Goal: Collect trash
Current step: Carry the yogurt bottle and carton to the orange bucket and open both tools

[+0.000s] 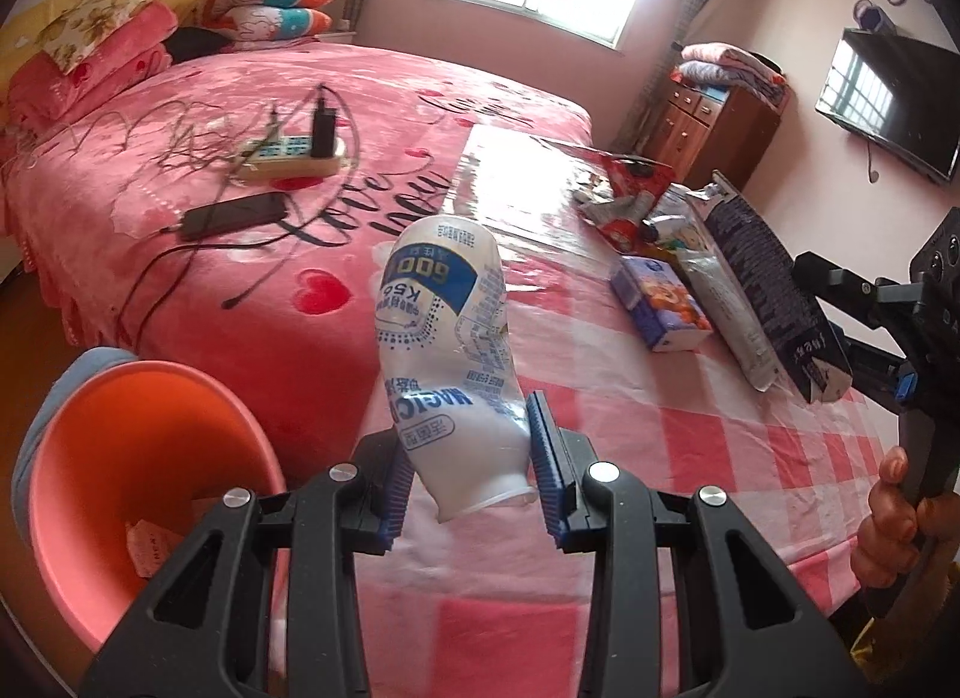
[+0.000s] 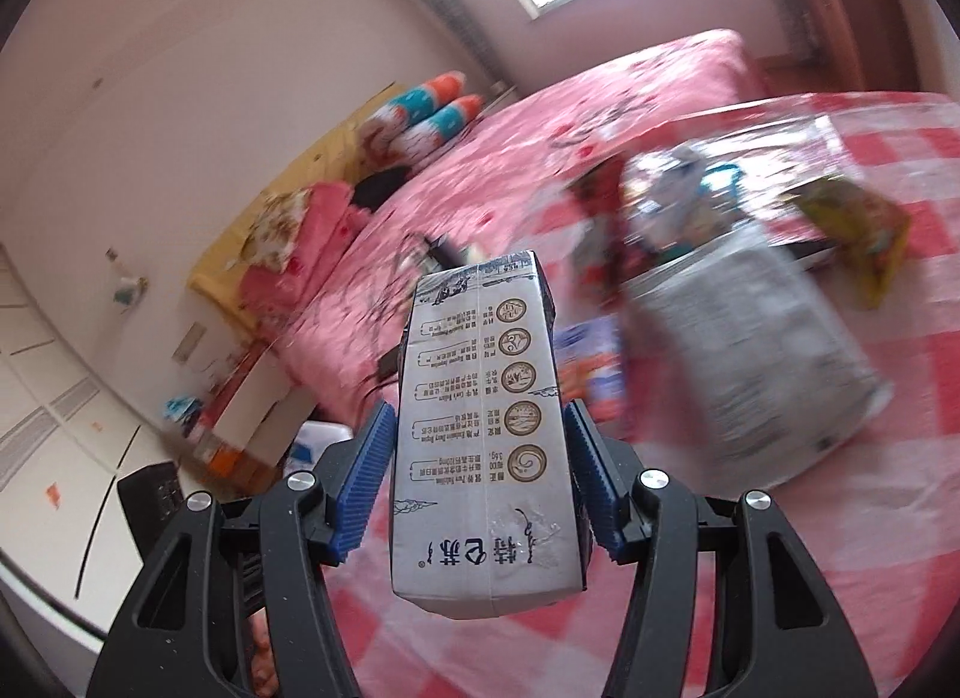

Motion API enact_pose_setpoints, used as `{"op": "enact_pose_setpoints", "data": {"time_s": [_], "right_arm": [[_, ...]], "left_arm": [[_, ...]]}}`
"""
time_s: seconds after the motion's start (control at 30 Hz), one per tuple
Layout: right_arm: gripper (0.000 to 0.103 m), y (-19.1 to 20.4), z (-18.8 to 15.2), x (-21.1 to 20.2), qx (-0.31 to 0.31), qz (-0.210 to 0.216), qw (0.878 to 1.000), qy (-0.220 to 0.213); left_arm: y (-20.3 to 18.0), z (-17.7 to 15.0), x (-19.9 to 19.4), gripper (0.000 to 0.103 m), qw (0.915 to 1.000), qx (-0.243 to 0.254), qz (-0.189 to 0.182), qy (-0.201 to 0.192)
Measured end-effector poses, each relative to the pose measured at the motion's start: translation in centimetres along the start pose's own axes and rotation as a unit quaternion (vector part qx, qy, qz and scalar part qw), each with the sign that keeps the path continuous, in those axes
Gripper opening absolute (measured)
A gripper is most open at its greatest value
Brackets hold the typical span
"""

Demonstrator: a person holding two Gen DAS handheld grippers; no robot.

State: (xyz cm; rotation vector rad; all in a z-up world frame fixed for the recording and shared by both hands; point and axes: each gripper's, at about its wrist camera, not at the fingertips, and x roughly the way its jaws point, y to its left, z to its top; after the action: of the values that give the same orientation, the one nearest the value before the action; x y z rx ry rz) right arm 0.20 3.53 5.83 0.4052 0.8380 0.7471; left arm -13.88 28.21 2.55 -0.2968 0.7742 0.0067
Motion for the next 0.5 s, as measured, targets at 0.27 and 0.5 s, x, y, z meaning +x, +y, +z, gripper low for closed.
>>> {"op": "enact_pose_setpoints", "data": {"time_s": [0.27, 0.5], "right_arm": [[0.059, 6.5, -1.7, 5.8, -0.036, 0.057, 0.994, 0.084], [0.059, 11.3, -3.6, 10.2, -0.076, 0.078, 0.985, 0.136]], "left_arm": [[5.5, -0.9, -2.4, 0.037, 0.9985, -0.038, 0.039, -0.009], [10.8, -2.6, -3.2, 0.037, 0.9934, -0.085, 0.076, -0.002]]}}
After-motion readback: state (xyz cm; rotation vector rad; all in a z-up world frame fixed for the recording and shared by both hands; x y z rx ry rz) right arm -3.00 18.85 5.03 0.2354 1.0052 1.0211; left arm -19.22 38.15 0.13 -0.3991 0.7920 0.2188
